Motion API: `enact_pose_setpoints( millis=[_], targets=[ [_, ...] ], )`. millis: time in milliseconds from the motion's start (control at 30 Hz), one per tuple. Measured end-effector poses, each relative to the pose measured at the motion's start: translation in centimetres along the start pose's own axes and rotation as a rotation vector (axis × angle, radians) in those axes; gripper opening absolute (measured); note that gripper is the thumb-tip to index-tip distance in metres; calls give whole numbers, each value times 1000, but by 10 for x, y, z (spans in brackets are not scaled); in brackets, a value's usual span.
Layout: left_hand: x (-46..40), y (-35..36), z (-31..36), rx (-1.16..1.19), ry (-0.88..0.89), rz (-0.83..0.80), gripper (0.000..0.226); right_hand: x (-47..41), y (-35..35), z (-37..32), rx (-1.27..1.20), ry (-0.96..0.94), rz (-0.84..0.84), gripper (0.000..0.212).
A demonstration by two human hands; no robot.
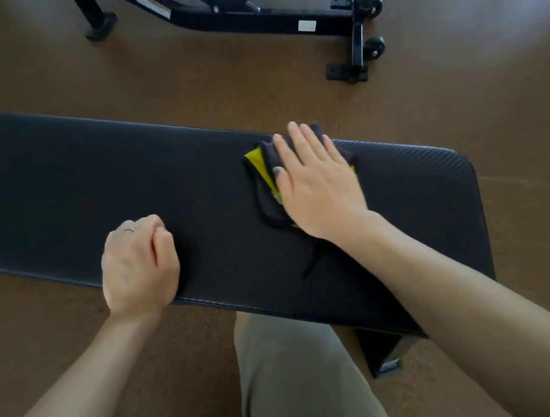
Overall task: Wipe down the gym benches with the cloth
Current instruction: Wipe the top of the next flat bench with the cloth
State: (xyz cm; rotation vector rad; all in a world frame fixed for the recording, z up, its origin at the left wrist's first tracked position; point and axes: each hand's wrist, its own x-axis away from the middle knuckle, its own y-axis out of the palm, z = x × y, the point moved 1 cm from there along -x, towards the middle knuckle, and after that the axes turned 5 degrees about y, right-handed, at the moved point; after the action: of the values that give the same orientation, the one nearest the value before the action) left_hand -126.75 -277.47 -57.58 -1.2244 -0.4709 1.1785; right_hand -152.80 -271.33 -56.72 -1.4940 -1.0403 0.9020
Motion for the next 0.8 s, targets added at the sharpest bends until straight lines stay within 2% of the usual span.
enact_pose_setpoints(
  millis=[67,133,233,333,433,533,667,800],
  targets=[
    [0,0,0,-11,0,-7,27,29,-11,47,7,130,-15,60],
    [0,-1,3,-7,-8,-5,27,44,-14,61,26,213,-10,62],
    [-1,0,6,5,-42,12,27,30,-7,33,48,217,14,69],
    [-3,-2,8,16,-34,24,27,-24,2,-6,29,143,-4,71],
    [-1,-3,8,40,-6,43,28,-73,4,-39,11,123,42,53],
    [0,-4,6,40,17,44,28,-83,6,-54,-17,84,84,46],
    [0,-5,5,45,34,53,28,-63,0,-7,29,14,74,38],
    [1,-3,4,40,75,67,29,-24,-20,72,74,143,71,32]
  ],
)
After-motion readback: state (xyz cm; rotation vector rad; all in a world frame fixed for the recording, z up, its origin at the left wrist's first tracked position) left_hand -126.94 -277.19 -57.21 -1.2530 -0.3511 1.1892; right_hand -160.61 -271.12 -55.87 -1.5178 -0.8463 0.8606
